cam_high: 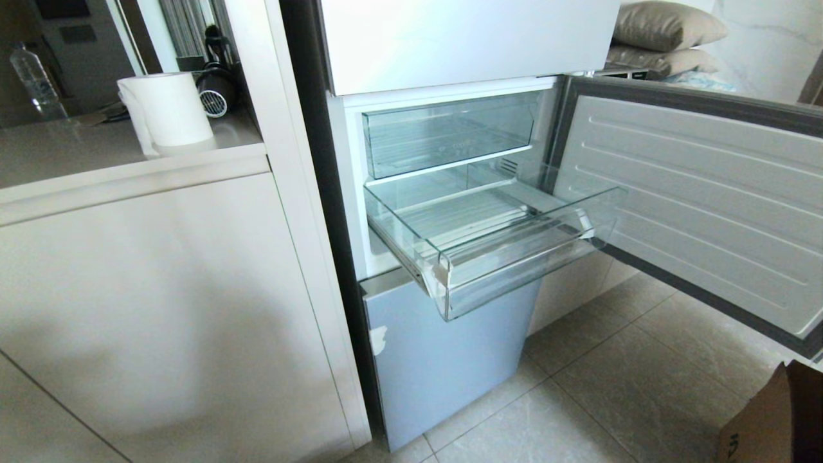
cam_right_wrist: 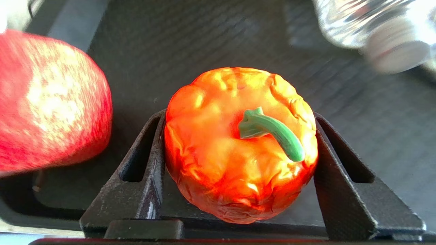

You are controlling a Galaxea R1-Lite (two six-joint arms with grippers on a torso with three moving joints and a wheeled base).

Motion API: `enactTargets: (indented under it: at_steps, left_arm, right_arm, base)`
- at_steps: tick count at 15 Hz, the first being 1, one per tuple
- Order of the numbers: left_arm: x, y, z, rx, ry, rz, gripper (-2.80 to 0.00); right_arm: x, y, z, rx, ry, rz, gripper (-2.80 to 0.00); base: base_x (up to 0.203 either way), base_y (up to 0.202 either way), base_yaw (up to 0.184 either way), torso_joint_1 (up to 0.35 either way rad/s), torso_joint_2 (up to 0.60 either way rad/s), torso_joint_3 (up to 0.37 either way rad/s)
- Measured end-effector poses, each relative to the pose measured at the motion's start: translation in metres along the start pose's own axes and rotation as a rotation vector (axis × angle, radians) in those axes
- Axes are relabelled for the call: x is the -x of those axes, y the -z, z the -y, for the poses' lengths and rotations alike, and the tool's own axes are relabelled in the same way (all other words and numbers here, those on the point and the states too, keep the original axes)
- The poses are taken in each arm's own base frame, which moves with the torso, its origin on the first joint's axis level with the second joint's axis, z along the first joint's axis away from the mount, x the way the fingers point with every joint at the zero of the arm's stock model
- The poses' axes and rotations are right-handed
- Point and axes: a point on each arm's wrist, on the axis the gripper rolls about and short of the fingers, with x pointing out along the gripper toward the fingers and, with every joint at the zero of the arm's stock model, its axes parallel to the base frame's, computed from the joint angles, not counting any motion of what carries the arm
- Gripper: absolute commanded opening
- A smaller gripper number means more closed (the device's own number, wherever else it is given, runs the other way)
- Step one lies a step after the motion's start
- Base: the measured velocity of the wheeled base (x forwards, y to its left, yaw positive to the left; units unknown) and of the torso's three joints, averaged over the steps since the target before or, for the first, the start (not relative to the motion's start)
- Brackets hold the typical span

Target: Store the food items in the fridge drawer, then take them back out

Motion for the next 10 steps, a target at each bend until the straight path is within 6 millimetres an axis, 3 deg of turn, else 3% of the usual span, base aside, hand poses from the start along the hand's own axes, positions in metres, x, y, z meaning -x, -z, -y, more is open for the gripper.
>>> enactTargets:
  at_steps: [3,5,7,10]
  left_arm:
    - [0.000,0.000,0.000,0.000,0.000,0.000,-2.80]
    - [0.000,0.000,0.000,0.000,0.000,0.000,-2.80]
    - [0.000,0.000,0.000,0.000,0.000,0.000,-2.80]
    - [0.000,0.000,0.000,0.000,0.000,0.000,-2.80]
  right_arm:
    - [0.014,-0.013,0.005,-0.016,0.019,0.024,-2.80]
    - [0.036,-0.029,0.009,-0.027,0.042,0.063,-2.80]
    - [0.070,-0.052,0.009,-0.038,0.066,0.130,-2.80]
    - [0.140,-0.094,-0.007,-0.057,0.070,0.290,-2.80]
  base:
    - [0.000,0.000,0.000,0.000,0.00,0.000]
    - [0.000,0.000,0.000,0.000,0.00,0.000]
    - [0.000,0.000,0.000,0.000,0.00,0.000]
    - [0.000,0.000,0.000,0.000,0.00,0.000]
